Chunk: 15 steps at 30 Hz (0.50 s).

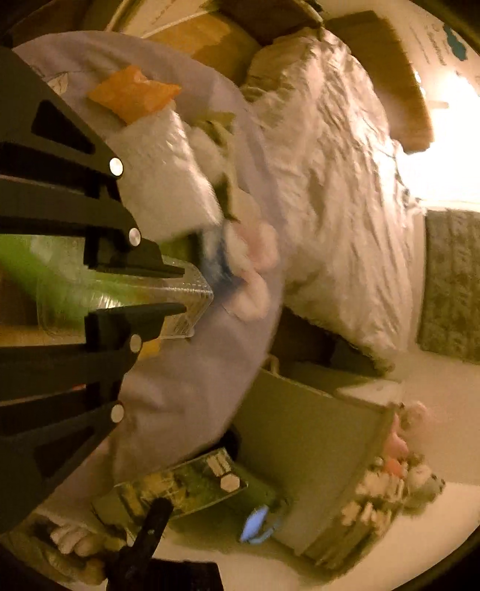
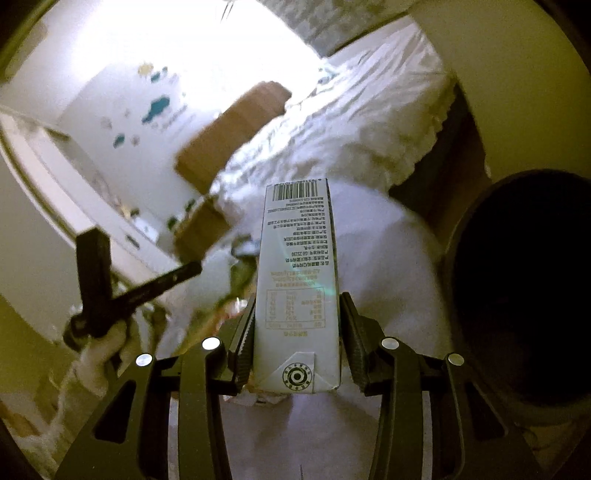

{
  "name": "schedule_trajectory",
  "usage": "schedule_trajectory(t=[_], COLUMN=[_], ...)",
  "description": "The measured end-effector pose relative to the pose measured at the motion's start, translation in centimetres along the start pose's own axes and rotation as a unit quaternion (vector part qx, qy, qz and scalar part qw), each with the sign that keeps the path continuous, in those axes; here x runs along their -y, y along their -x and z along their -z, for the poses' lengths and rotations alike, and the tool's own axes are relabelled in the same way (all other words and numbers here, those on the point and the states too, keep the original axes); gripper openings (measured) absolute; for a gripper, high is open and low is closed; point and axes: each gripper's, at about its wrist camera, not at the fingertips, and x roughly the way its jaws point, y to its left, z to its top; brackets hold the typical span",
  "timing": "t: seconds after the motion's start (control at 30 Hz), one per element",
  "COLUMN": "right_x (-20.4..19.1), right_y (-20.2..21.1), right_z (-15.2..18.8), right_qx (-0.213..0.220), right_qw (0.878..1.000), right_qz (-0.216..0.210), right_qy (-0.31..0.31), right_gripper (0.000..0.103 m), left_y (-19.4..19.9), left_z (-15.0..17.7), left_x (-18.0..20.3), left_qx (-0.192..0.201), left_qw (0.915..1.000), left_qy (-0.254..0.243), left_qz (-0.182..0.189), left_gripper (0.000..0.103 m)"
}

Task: Collect trash
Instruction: 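Carry the white carton to the black bin with the right tool while the left tool grasps a plastic bag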

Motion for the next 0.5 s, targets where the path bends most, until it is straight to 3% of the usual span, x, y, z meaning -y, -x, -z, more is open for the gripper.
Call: schedule_trajectory(t=[0.13,0.17,0.27,0.4,0.5], right_x=[2.5,3.1,5.4,9.1,11.2], right_y=[3.3,3.9,5.3,5.8,6.5], right_z=[-1.0,-1.1,-0.8,-0.3,0.5], right_qx=[0.039,0.046,0.060,0.060,0.060], right_qw=[0.999,0.998,0.996,0.991,0.987], right_qz=[0.019,0.024,0.049,0.090,0.108], right_qy=[-0.020,-0.025,-0.044,-0.083,-0.100], right_gripper=[0.042,0.042,0.042,0.042,0.042], left_y=[0.3,0.2,-0.6,-3.0,-4.4], left_z=[-1.3,-1.6,-2.3,-2.5,-2.7], left_x=[2.7,2.9,4.1,8.2,11.6], left_qx=[0.014,0.013,0.015,0.006,0.000], left_qw=[0.9995,0.9990,0.9963,0.9910,0.9915], left_qy=[-0.010,-0.001,0.021,0.011,-0.015], left_qz=[0.027,0.042,0.082,0.133,0.129], left_gripper=[0.009,0.000,0.000,0.000,0.001])
